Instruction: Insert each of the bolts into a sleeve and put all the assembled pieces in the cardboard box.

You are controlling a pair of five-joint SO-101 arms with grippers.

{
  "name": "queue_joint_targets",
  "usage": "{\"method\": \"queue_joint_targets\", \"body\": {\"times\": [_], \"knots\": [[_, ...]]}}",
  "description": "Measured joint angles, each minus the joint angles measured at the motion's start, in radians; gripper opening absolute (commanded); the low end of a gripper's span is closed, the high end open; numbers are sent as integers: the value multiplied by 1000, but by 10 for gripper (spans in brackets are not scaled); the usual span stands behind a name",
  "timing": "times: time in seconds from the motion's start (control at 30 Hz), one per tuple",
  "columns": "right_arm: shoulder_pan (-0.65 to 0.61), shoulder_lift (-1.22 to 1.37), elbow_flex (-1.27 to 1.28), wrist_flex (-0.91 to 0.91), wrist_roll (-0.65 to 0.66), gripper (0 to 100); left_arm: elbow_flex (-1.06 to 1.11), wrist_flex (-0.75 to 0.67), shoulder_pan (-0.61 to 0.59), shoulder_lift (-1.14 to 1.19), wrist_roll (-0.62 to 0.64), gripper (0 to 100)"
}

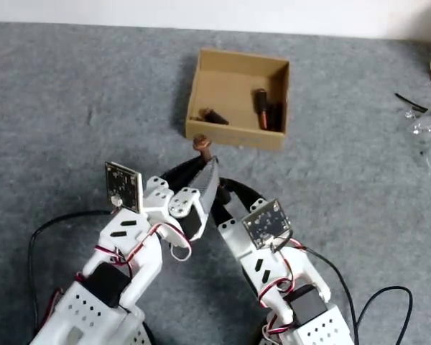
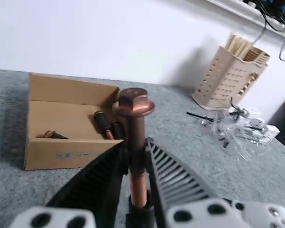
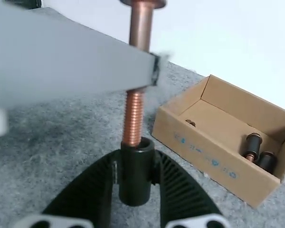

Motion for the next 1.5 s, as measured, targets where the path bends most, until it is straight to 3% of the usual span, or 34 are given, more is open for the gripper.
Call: {"method": "queue_joint_targets", "body": {"times": [0.3,0.5,0.87,1.5], "knots": [[3,0,0,2,0,5,11,-115,-23,146,-5,5],[9,0,0,2,0,5,-40,-114,-21,207,-5,5],[6,-3,0,-2,0,5,-40,31,18,18,-5,5],[5,0,0,2,0,5,52,23,23,-25,3,5]]}}
